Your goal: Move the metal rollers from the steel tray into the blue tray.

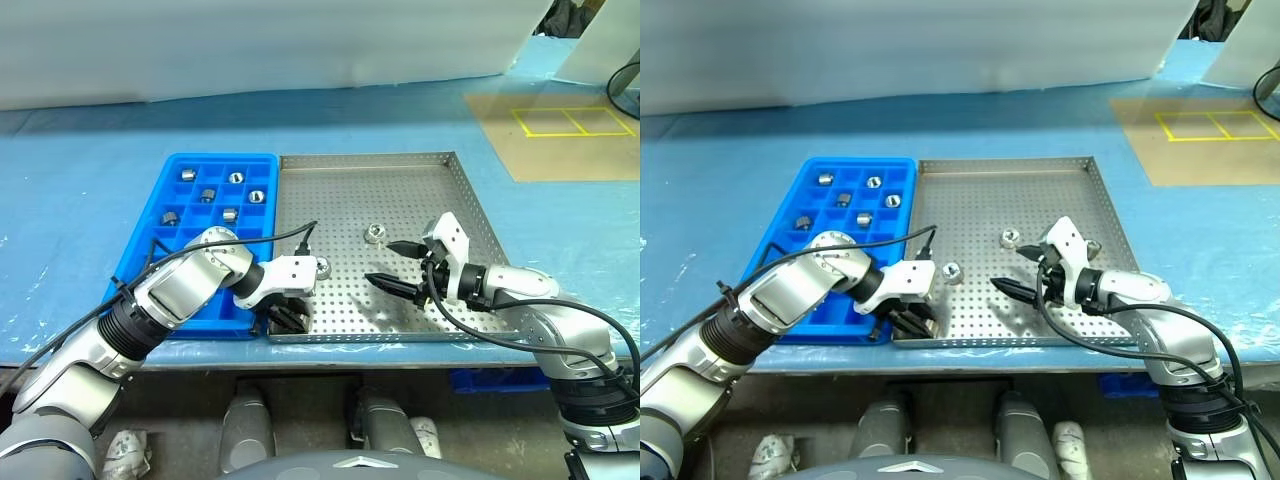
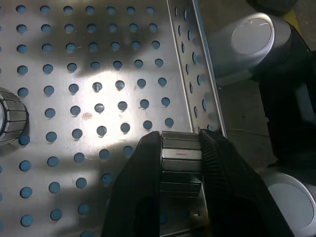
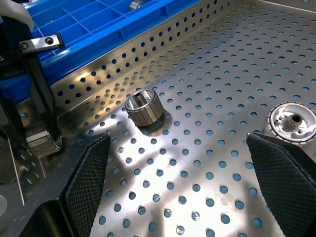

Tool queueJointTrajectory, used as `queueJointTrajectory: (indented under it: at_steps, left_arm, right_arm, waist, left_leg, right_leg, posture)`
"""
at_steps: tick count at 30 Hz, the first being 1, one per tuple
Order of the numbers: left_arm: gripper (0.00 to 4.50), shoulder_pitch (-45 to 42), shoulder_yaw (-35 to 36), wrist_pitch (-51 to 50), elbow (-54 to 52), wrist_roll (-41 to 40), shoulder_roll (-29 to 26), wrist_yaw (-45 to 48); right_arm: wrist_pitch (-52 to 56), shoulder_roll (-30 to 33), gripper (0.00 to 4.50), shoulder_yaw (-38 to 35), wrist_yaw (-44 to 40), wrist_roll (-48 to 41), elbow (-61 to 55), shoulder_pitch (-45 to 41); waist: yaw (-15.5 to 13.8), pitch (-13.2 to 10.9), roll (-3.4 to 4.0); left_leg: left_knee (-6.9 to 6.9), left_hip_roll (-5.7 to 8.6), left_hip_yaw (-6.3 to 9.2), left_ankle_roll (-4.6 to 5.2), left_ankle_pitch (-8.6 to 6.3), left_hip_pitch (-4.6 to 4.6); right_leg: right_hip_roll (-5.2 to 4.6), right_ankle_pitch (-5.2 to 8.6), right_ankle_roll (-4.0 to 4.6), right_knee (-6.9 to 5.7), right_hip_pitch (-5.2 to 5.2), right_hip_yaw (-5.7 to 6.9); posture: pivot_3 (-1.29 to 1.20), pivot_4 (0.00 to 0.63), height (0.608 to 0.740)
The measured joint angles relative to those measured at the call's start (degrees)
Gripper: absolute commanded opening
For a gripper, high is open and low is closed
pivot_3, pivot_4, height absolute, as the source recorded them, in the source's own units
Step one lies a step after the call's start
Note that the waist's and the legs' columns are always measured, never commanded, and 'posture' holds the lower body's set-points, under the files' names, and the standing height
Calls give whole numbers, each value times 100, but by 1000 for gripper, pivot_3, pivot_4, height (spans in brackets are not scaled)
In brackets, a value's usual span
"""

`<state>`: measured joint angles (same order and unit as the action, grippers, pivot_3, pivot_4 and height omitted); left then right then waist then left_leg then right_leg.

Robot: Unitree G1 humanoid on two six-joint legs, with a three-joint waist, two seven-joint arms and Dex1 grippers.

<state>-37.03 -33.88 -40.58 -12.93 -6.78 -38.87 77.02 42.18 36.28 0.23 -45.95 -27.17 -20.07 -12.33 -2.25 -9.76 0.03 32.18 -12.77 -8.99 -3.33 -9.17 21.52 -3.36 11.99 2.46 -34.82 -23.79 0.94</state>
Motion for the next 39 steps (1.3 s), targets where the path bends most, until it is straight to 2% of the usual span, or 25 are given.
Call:
queueJointTrajectory:
  at_steps: [7, 13, 17, 21, 27, 32, 37, 39]
  left_arm:
    - [812, -1, -6, -16, -5, 10, 0, -94]
    - [812, -101, 302, -487, 256, -106, 522, -795]
    - [812, -144, 894, -827, 477, -132, 886, -1589]
    - [812, 26, 1517, -1409, 247, -355, 1057, -2218]
    - [812, 592, 2823, -2966, -1085, -1032, 1406, -3127]
    - [812, 957, 3916, -3966, -1895, -1205, 1802, -3968]
    - [812, 1206, 4788, -4746, -2526, -1324, 2492, -4540]
    - [812, 1287, 4905, -4891, -2658, -1350, 2602, -4680]
  right_arm:
    - [-66, -5, 4500, 16, 0, 15, 72, -37]
    - [-158, -14, 4500, 64, -15, 29, 141, -44]
    - [-172, -14, 4500, 80, -25, 30, 155, -50]
    - [-183, -17, 4500, 116, -64, 43, 231, -85]
    - [-320, -112, 4500, 325, -202, 121, 530, -324]
    - [-463, -153, 4500, 500, -395, 227, 868, -543]
    - [-620, -241, 4500, 716, -651, 319, 1278, -908]
    - [-696, -299, 4500, 776, -735, 361, 1397, -1028]
  waist:
    - [3, 0, 0]
    - [-9, 0, 0]
    - [0, 0, 0]
    - [5, 0, 0]
    - [-20, 0, 0]
    - [-36, -1, -1]
    - [-76, -1, -2]
    - [-117, -2, -3]
  left_leg:
    - [-2, 0, 0, 0, 0, 0]
    - [3, 1, 1, 0, 0, 3]
    - [2, 0, 2, 1, 0, 4]
    - [0, -1, 2, 2, -1, 7]
    - [3, 0, 4, 3, -1, 19]
    - [4, -1, 11, 4, -2, 24]
    - [6, 0, 23, 7, -3, 37]
    - [5, -3, 27, 16, -7, 41]
  right_leg:
    - [1, 0, 0, 1, 0, 0]
    - [0, 0, 0, 1, 3, 1]
    - [1, 0, 0, 4, 1, 1]
    - [2, 0, 1, 4, -4, 2]
    - [-1, 0, 1, 5, -11, 9]
    - [-1, 0, 1, 7, -11, 18]
    - [-4, 1, 1, 13, -12, 29]
    - [-2, 1, 2, 13, -16, 34]
  posture:
    - [-198, 150, 740]
    - [-185, 150, 740]
    - [-173, 150, 740]
    - [-143, 150, 740]
    - [-66, 150, 740]
    - [-2, 150, 740]
    - [56, 150, 740]
    - [82, 150, 740]
